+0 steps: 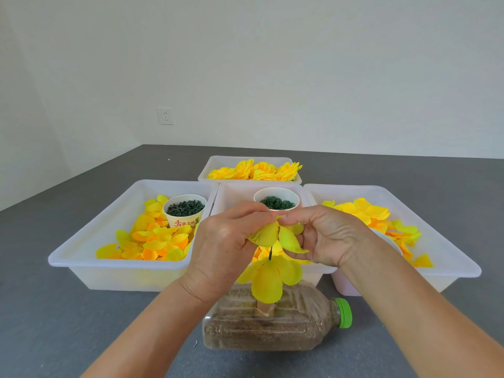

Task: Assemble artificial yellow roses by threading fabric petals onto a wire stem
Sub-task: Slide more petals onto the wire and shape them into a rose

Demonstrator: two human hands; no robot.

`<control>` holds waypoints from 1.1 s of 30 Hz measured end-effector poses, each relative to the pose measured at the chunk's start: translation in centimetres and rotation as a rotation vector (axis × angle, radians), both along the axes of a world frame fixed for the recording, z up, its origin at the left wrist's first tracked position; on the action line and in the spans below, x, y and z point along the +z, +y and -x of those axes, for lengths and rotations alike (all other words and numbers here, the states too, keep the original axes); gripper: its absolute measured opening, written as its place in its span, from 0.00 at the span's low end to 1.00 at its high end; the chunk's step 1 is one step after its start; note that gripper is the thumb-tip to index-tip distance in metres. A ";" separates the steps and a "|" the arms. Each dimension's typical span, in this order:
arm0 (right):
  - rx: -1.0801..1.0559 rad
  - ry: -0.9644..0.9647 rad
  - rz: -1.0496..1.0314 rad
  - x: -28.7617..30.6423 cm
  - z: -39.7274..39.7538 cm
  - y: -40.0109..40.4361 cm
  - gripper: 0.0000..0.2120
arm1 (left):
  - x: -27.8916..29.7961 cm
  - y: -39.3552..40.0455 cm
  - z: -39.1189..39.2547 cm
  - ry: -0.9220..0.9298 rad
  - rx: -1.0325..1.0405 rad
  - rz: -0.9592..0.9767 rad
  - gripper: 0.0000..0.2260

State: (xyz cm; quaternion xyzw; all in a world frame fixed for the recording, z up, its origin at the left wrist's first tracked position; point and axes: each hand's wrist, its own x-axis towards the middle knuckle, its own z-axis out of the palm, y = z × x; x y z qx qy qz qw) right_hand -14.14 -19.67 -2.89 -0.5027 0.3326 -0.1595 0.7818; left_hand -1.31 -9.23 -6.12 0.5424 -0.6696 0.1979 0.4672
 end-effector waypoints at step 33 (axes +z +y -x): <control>-0.014 0.098 0.271 -1.6 0.0 0.2 0.19 | -1.9 0.3 -1.0 -0.210 0.018 0.044 0.04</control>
